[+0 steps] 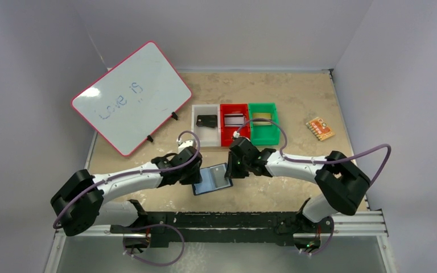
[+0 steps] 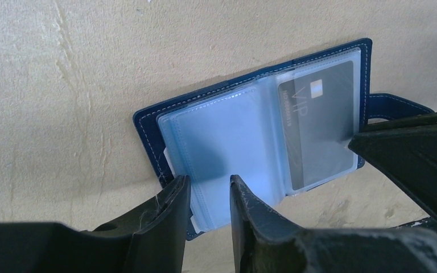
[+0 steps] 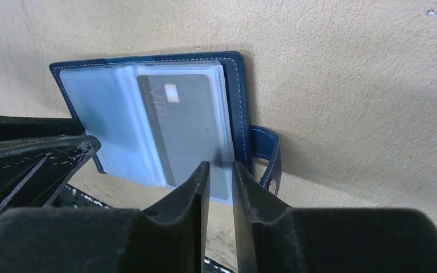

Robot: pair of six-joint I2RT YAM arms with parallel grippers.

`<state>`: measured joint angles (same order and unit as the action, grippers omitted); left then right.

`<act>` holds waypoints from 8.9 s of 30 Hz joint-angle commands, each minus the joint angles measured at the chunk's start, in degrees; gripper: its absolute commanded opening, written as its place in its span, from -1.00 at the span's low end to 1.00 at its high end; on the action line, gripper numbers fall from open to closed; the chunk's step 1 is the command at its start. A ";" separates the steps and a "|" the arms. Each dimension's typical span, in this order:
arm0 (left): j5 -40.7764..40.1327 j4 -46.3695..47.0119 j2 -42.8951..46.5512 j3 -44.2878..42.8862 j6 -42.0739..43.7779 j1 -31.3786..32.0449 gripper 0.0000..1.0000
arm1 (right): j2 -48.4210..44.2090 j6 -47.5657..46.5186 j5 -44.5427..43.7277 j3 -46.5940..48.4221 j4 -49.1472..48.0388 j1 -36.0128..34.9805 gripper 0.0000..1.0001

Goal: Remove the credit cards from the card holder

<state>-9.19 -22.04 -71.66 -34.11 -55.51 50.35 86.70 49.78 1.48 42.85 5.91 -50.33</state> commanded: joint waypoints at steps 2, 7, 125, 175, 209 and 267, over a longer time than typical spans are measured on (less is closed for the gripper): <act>-0.36 1.44 -0.64 -2.54 1.08 0.36 -0.39 | -2.88 -1.05 0.39 1.92 -0.17 -0.41 -0.51; -0.06 1.64 -1.31 -2.81 1.24 0.36 -0.40 | -2.51 -1.64 1.59 2.17 -0.63 -0.54 -0.45; -5.53 2.54 5.23 4.72 -5.01 0.78 -0.44 | 0.68 0.11 0.27 7.56 0.70 -3.15 -0.40; -5.20 1.84 4.02 2.21 -3.93 0.84 -0.52 | 3.19 -0.11 -9.69 15.39 14.18 -6.10 -0.18; -3.84 2.18 3.61 2.21 -3.26 0.88 -0.55 | 7.08 -0.05 -9.91 15.19 13.95 -6.19 0.05; -3.12 3.00 2.24 1.52 -2.58 0.88 -0.59 | 11.46 2.05 -20.37 27.14 28.41 -12.16 -0.42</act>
<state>-12.62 -20.75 -69.52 -30.44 -58.94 50.83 98.24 50.48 -16.23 67.83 32.21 -62.24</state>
